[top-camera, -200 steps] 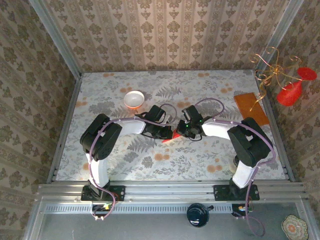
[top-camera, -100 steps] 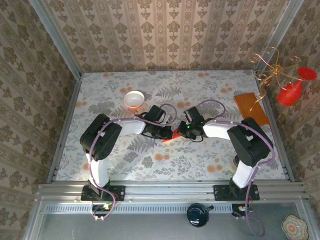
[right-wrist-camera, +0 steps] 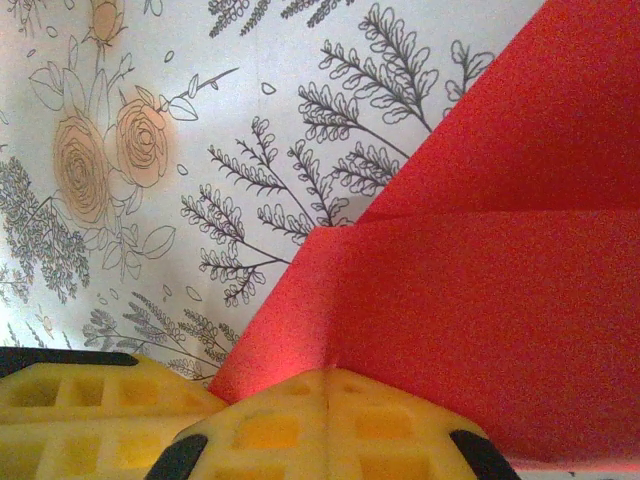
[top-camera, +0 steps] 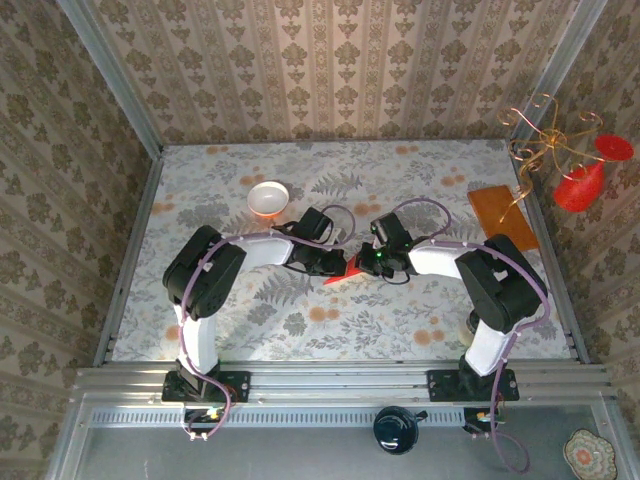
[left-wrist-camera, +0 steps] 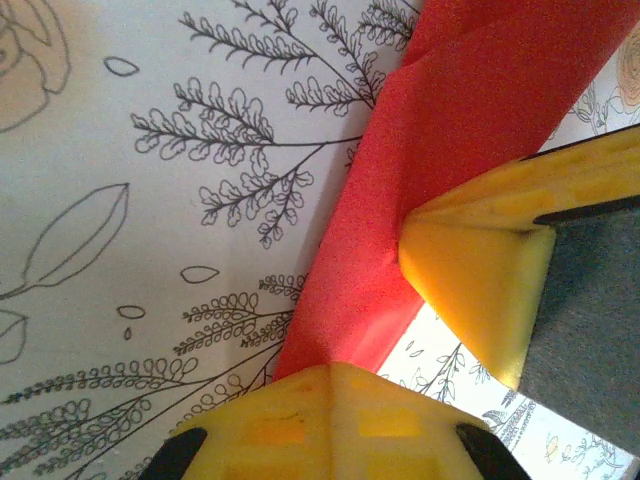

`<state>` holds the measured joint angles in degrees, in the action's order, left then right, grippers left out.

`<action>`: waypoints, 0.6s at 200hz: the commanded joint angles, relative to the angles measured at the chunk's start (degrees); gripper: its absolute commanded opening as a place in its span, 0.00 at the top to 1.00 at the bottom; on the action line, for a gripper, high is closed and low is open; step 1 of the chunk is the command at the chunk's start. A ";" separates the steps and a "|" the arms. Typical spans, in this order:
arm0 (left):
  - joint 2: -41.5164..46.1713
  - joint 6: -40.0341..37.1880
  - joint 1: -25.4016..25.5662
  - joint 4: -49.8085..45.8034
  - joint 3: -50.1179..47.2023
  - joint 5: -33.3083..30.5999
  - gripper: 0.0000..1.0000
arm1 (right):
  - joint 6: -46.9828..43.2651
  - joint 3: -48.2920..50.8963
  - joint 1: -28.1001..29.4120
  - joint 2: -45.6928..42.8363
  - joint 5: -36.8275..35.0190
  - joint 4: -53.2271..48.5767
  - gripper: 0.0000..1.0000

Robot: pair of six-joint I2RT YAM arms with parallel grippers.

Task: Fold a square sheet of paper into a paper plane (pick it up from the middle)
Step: Fold the wing for the fifth time at the center of the table.

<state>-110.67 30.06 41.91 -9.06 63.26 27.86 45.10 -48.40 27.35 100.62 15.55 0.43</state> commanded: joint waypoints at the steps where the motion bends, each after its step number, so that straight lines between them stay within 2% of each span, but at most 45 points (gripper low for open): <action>1: -1.34 0.81 0.13 -4.93 -0.04 -2.37 0.92 | -0.92 1.67 -1.01 -0.35 -2.62 -1.97 0.93; 86: -1.56 1.10 0.12 -5.37 -1.21 -2.38 0.92 | 0.68 -3.99 -1.47 -4.61 -14.64 -9.66 0.91; 120: -1.56 1.27 0.14 -5.26 -1.39 -2.20 0.92 | 1.82 -4.64 -2.13 -3.31 -15.80 -12.00 0.91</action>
<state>-110.65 30.11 41.95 -9.26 63.26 27.66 45.39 -51.86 25.85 97.27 3.70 -6.92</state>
